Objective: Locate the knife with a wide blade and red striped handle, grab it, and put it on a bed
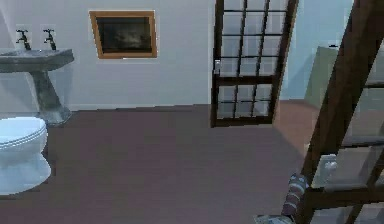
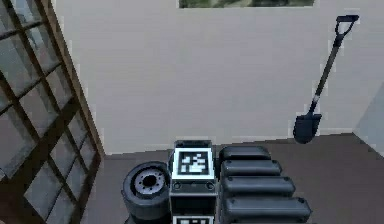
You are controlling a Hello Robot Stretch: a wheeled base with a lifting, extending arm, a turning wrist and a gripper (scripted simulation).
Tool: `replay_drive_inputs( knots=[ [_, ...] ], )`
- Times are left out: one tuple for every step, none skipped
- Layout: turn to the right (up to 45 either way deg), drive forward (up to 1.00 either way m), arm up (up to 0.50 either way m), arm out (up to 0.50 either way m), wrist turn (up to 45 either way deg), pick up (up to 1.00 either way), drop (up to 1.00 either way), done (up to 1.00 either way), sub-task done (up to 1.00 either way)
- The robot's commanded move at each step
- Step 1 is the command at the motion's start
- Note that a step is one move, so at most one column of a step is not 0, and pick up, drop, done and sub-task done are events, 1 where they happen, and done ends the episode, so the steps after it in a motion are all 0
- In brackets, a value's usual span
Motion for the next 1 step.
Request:
replay_drive_inputs(
  knots=[
    [0.0, 0.35, 0.0, 0.0, 0.0, 0.0, 0.0, 0.0, 0.0]
  ],
)
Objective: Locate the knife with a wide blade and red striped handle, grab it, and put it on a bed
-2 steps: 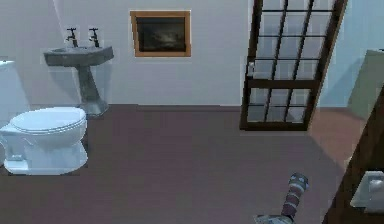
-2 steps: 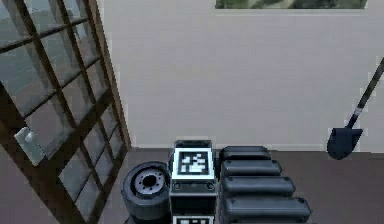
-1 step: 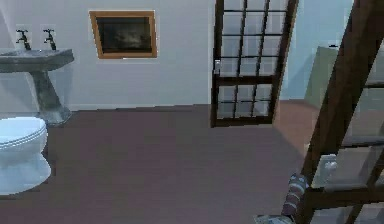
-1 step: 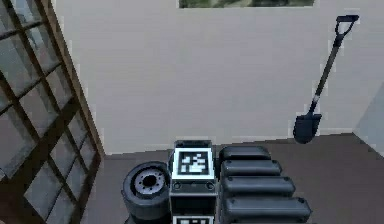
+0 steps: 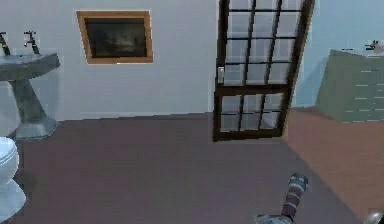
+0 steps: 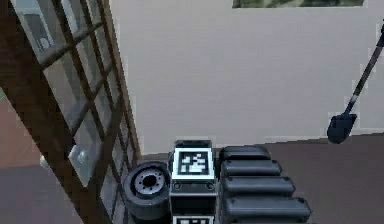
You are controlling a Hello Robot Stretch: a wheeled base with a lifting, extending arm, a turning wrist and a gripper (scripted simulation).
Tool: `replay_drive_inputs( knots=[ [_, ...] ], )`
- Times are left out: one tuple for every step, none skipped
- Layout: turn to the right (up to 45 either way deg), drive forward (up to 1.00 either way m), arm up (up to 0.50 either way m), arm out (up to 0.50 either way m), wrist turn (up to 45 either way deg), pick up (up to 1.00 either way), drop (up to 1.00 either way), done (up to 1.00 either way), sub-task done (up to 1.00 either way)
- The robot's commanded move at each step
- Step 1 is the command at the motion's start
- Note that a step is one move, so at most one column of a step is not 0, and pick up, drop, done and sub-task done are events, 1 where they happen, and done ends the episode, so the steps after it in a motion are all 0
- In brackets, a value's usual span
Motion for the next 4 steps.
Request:
replay_drive_inputs(
  knots=[
    [12.0, 0.0, 0.0, 0.0, 0.0, 0.0, 0.0, 0.0, 0.0],
    [0.0, 1.0, 0.0, 0.0, 0.0, 0.0, 0.0, 0.0, 0.0],
    [0.0, 0.2, 0.0, 0.0, 0.0, 0.0, 0.0, 0.0, 0.0],
    [45.0, 0.0, 0.0, 0.0, 0.0, 0.0, 0.0, 0.0, 0.0]
  ],
)
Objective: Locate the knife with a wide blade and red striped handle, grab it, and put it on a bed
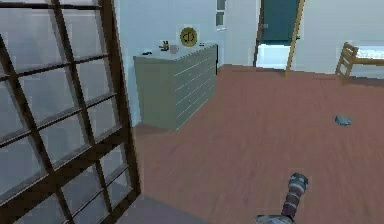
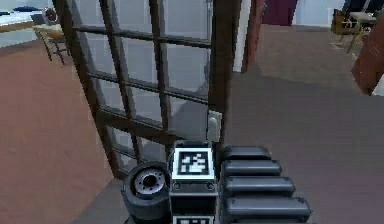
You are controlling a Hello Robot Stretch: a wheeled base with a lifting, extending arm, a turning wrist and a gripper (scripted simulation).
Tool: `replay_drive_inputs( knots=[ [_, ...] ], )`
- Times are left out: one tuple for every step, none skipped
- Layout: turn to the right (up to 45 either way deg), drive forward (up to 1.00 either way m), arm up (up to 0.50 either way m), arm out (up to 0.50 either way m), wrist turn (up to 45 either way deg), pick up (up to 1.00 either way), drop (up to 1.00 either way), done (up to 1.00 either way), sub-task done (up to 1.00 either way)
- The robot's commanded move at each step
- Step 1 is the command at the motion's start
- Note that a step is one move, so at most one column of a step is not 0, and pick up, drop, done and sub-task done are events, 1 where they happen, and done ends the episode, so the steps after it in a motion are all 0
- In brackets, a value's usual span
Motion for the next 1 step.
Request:
replay_drive_inputs(
  knots=[
    [24.0, 0.0, 0.0, 0.0, 0.0, 0.0, 0.0, 0.0, 0.0]
  ],
)
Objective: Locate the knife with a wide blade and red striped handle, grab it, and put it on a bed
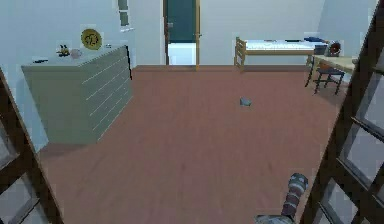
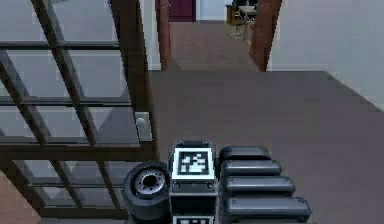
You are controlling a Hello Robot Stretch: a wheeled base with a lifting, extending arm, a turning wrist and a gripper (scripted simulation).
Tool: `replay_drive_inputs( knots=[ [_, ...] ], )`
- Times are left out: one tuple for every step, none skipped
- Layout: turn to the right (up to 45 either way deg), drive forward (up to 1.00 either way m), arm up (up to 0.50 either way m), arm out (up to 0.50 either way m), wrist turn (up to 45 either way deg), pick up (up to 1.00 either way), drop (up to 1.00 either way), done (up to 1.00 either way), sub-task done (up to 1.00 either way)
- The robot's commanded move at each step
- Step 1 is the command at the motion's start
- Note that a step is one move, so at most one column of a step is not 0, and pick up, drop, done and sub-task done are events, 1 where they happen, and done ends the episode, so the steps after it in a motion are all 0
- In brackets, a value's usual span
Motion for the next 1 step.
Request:
replay_drive_inputs(
  knots=[
    [0.0, 1.0, 0.0, 0.0, 0.0, 0.0, 0.0, 0.0, 0.0]
  ],
)
